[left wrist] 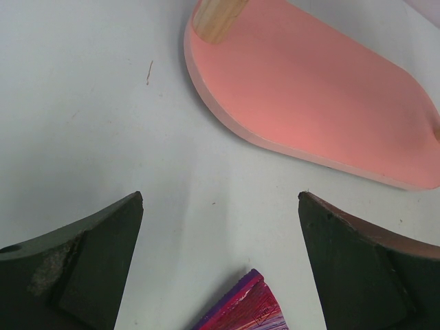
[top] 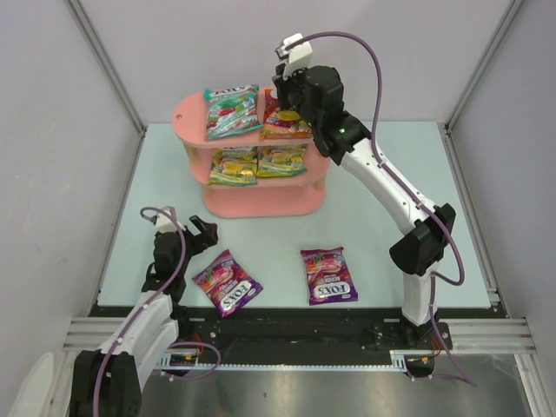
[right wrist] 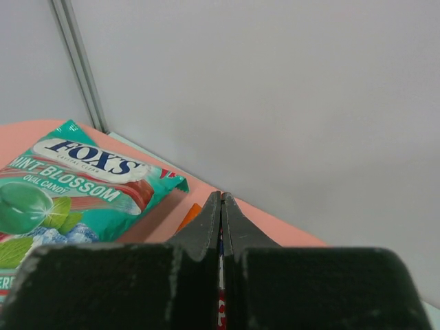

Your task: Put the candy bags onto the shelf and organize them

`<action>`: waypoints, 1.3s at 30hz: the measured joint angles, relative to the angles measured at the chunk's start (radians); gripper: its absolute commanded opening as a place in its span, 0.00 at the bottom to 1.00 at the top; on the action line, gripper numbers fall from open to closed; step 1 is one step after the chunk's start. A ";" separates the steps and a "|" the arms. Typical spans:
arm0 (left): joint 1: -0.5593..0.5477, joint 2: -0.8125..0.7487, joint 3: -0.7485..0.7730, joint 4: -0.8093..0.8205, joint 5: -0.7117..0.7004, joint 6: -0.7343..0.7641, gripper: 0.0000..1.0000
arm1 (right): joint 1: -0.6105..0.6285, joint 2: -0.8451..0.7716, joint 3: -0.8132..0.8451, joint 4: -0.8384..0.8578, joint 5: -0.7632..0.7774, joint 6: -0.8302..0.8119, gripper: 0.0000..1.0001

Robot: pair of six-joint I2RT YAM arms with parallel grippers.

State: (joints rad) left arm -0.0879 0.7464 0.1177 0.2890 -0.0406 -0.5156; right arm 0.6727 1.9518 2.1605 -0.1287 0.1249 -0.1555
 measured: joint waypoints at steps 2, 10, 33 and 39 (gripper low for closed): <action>0.000 0.000 0.000 0.000 0.000 0.000 1.00 | 0.002 -0.014 -0.017 0.005 0.008 -0.003 0.00; 0.000 0.000 0.000 0.000 0.000 0.000 1.00 | 0.021 -0.221 -0.333 0.078 0.045 -0.002 0.00; 0.000 0.000 0.000 0.000 0.000 0.000 1.00 | 0.012 -0.187 -0.350 0.157 0.021 0.023 0.00; 0.000 0.000 0.000 0.000 0.000 0.000 1.00 | 0.011 -0.169 -0.329 0.154 0.019 0.023 0.00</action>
State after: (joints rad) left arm -0.0879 0.7464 0.1177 0.2890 -0.0406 -0.5156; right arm 0.6842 1.7824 1.8313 0.0254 0.1444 -0.1322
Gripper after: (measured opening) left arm 0.996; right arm 0.007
